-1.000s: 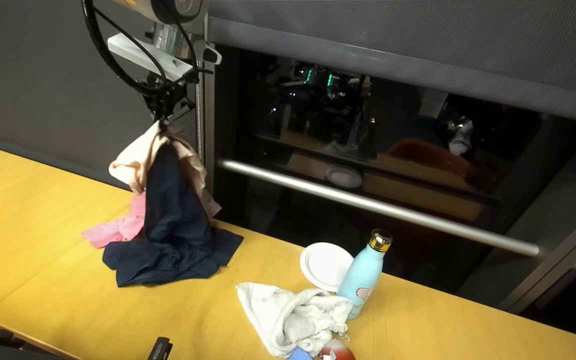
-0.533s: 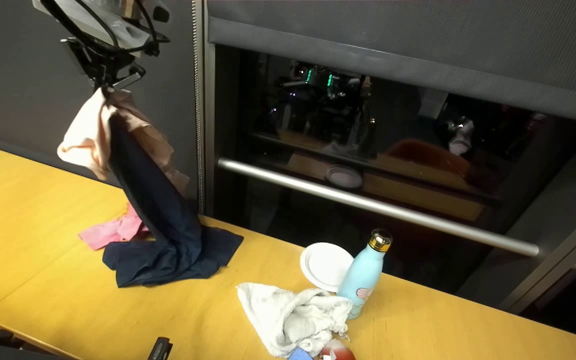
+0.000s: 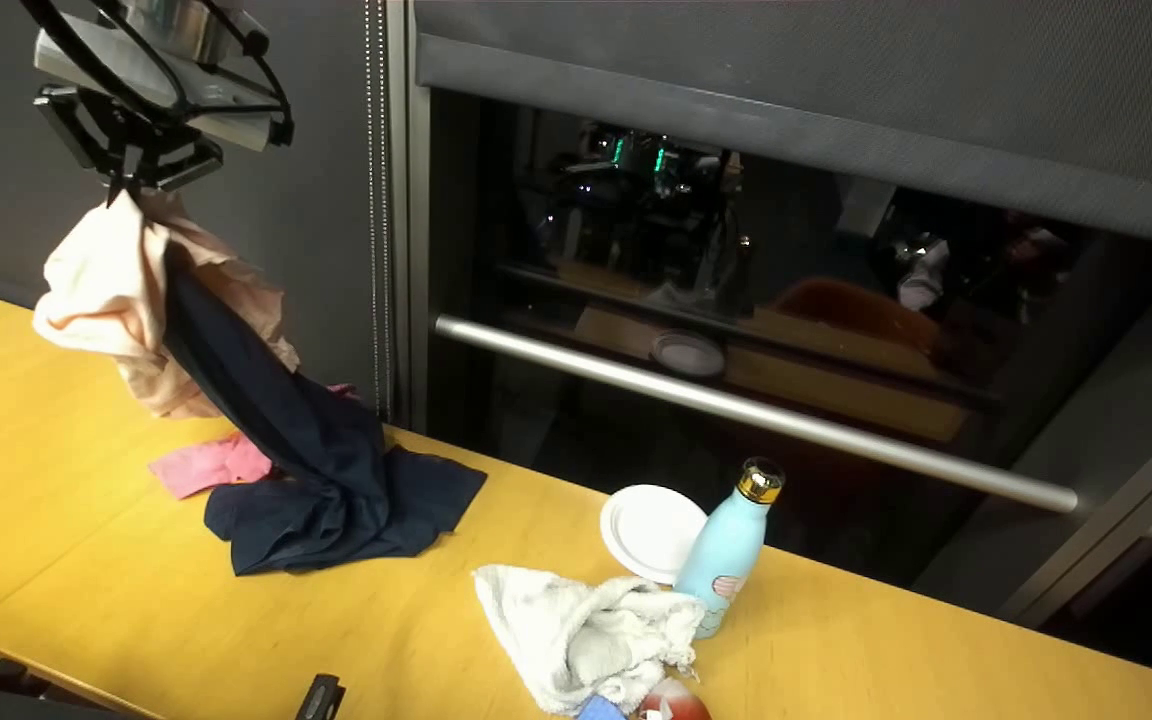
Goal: Remove the cream colored shirt from the pile
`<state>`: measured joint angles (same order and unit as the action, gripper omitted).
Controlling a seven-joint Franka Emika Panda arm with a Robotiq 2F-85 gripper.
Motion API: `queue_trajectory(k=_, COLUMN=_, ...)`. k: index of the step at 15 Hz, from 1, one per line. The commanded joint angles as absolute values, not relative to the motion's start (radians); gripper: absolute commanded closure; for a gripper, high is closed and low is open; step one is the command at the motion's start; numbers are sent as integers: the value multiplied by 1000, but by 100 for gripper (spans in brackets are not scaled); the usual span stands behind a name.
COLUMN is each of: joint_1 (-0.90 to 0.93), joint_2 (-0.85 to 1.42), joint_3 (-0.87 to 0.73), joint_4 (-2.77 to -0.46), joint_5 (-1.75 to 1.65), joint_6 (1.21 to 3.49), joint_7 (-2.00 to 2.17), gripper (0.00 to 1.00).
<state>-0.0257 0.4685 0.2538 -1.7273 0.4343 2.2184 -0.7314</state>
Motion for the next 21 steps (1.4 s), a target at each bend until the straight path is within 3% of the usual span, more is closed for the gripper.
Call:
queue_trajectory(k=1, joint_1=-19, joint_2=594, joint_3=303, joint_4=-1558, joint_5=444, joint_6=2189, joint_7=-871, gripper=98)
queue_trajectory(k=9, joint_1=82, joint_2=962, joint_3=417, joint_4=-1136, joint_5=414, joint_6=2055, joint_7=-1052, gripper=98)
queue_trajectory(k=21, joint_1=250, joint_2=1352, joint_3=456, joint_4=-596, joint_5=327, joint_6=1531, joint_7=-1364, gripper=98)
